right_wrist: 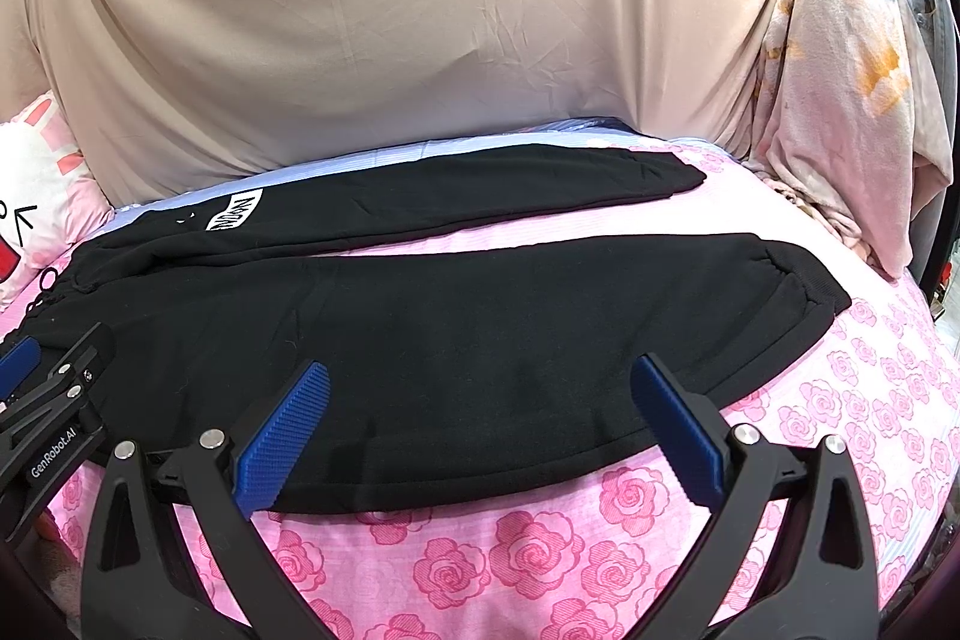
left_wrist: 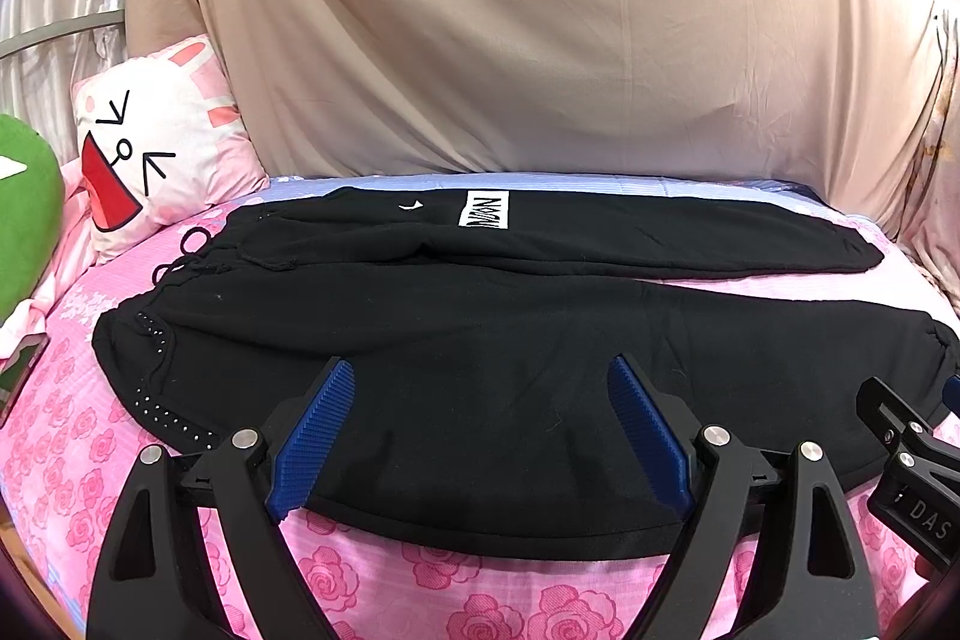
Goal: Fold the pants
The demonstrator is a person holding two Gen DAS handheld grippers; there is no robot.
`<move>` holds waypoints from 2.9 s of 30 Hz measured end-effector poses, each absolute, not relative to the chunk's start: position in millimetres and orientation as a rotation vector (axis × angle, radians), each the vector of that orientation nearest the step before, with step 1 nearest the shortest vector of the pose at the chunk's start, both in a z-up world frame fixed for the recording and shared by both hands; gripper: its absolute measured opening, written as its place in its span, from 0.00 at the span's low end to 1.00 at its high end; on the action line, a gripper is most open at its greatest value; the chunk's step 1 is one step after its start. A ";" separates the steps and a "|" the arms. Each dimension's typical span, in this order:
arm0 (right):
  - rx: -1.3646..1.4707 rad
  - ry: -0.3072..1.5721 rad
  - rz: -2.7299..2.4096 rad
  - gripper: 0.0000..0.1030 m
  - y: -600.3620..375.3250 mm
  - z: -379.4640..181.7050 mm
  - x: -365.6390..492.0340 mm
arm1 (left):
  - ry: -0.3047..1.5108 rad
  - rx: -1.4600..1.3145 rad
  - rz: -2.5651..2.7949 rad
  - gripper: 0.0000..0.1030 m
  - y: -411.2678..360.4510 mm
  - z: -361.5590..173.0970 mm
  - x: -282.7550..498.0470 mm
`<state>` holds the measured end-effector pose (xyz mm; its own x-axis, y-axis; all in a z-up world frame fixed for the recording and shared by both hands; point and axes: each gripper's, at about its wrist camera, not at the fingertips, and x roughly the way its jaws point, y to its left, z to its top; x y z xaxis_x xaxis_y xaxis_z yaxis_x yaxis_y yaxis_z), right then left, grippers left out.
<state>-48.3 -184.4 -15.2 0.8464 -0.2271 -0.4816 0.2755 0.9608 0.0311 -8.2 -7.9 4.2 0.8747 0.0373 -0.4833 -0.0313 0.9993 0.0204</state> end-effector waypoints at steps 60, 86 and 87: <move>0.113 0.549 -0.260 0.96 -183.8 -26.5 -41.7 | 0.559 0.043 0.052 0.82 -8.8 1.3 -3.9; 0.236 0.768 -0.350 0.95 -491.7 -0.8 178.9 | 0.839 -0.152 0.270 0.82 261.9 47.6 283.0; 0.243 0.775 -0.345 0.95 -495.9 -2.7 188.7 | 0.852 -0.157 0.293 0.82 268.9 41.1 296.8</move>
<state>188.7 -495.9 -2.7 0.6629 -0.2137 -0.7176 0.3902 0.9166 0.0875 296.8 268.9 41.1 0.6217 0.1919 -0.7594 -0.3164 0.9484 -0.0194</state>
